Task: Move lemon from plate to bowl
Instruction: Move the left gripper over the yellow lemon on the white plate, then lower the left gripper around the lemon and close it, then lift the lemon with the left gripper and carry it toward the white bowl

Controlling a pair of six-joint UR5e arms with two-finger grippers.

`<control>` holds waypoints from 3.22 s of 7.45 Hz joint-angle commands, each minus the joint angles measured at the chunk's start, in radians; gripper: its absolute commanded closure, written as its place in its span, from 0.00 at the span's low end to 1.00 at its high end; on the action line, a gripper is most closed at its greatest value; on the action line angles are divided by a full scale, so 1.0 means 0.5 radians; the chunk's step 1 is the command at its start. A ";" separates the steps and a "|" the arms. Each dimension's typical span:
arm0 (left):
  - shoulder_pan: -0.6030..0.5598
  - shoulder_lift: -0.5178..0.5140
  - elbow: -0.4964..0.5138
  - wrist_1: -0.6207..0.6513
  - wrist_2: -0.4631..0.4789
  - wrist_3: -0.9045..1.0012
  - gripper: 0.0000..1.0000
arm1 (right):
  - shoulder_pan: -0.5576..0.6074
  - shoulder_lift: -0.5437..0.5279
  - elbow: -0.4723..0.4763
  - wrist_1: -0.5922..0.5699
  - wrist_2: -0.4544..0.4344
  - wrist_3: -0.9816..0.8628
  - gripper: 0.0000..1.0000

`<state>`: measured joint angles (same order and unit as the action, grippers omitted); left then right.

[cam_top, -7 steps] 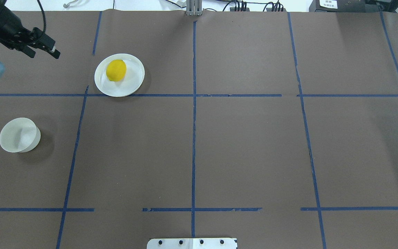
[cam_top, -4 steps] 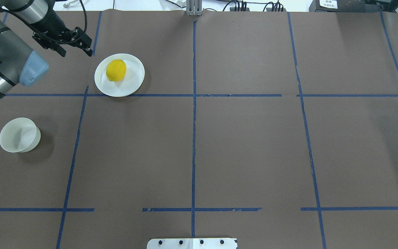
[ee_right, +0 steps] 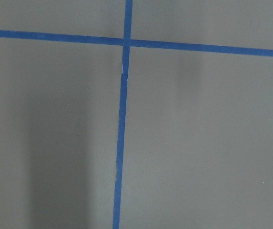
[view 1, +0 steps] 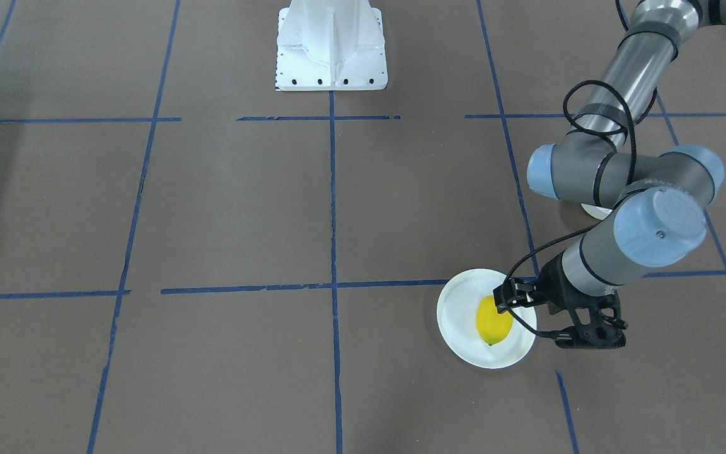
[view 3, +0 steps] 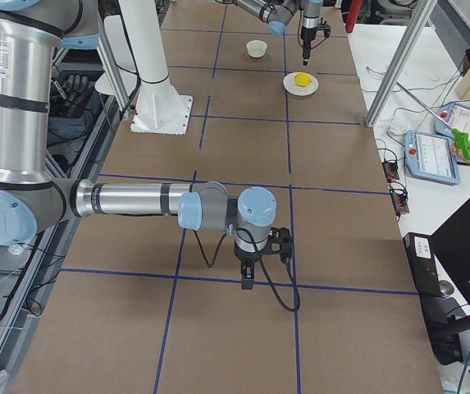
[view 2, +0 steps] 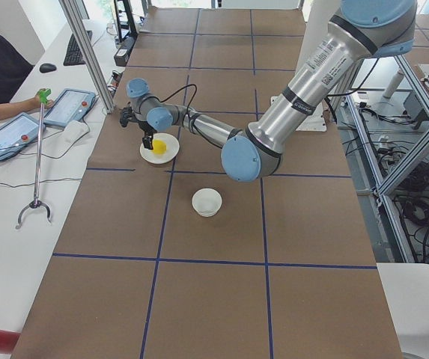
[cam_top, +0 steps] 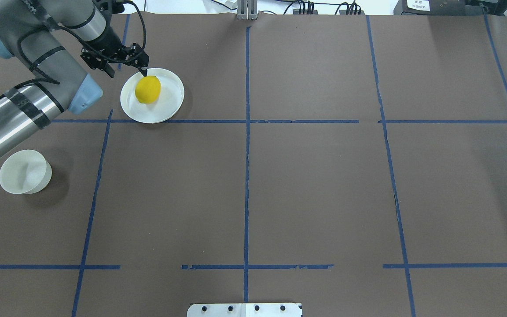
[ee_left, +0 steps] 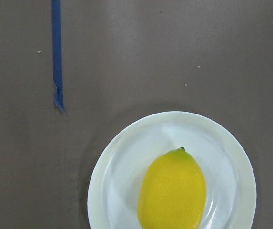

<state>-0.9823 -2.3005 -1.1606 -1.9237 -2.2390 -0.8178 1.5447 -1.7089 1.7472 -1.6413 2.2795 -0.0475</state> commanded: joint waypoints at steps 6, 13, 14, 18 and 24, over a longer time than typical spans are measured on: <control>0.154 -0.056 0.275 -0.328 0.127 -0.101 0.00 | 0.000 0.000 0.000 0.000 0.000 0.000 0.00; 0.121 -0.102 0.327 -0.356 0.162 -0.144 1.00 | 0.000 0.000 0.000 0.000 0.000 0.000 0.00; 0.060 -0.060 0.236 -0.340 0.085 -0.141 1.00 | 0.000 0.000 0.000 0.000 0.000 0.000 0.00; -0.063 0.544 -0.787 0.113 0.029 -0.138 1.00 | 0.000 0.000 0.000 0.000 0.000 0.000 0.00; -0.060 1.707 -1.293 -0.495 0.238 -0.011 1.00 | 0.000 0.000 0.000 0.000 0.000 0.000 0.00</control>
<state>-1.0141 -1.5473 -1.7916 -2.0673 -2.1315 -0.8012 1.5447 -1.7088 1.7472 -1.6413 2.2795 -0.0475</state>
